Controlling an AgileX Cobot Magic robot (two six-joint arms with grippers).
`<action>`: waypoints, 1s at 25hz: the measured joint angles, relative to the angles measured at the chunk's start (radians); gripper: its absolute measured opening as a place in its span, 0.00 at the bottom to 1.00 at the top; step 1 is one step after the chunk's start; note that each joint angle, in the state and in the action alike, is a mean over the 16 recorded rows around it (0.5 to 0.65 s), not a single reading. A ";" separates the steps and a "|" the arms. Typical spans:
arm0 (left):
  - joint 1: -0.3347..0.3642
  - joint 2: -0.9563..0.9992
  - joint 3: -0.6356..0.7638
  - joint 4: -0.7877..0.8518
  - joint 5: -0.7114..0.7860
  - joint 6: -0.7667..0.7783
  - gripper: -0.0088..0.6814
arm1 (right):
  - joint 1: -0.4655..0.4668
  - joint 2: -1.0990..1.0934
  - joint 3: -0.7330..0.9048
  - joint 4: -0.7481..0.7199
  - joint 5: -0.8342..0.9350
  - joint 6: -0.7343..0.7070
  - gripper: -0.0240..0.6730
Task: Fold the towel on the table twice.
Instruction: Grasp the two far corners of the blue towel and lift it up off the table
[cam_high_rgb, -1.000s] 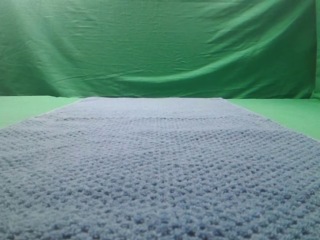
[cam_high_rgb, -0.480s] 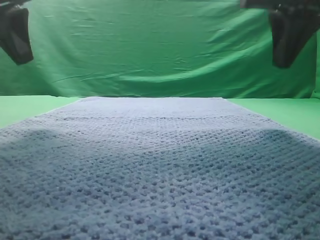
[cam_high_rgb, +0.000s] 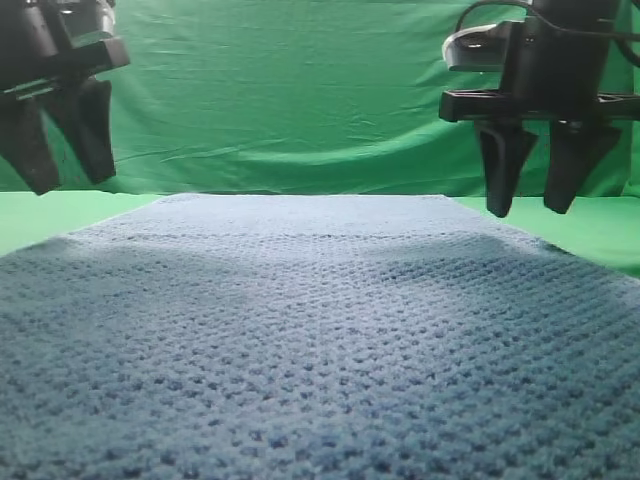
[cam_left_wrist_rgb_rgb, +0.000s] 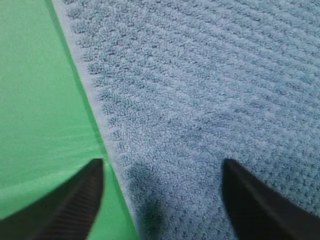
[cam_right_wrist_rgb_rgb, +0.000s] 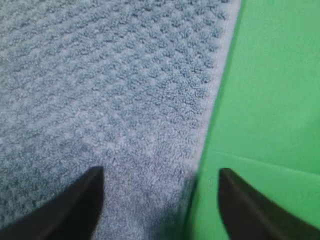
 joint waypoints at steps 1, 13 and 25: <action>0.000 0.007 -0.001 -0.005 0.001 -0.004 0.67 | 0.000 0.004 -0.002 0.001 -0.006 0.000 0.67; -0.002 0.079 -0.013 -0.010 -0.001 -0.038 0.94 | 0.000 0.049 -0.007 0.012 -0.083 0.000 0.96; -0.006 0.149 -0.076 0.034 0.025 -0.066 0.94 | 0.001 0.094 -0.009 0.013 -0.142 0.001 0.96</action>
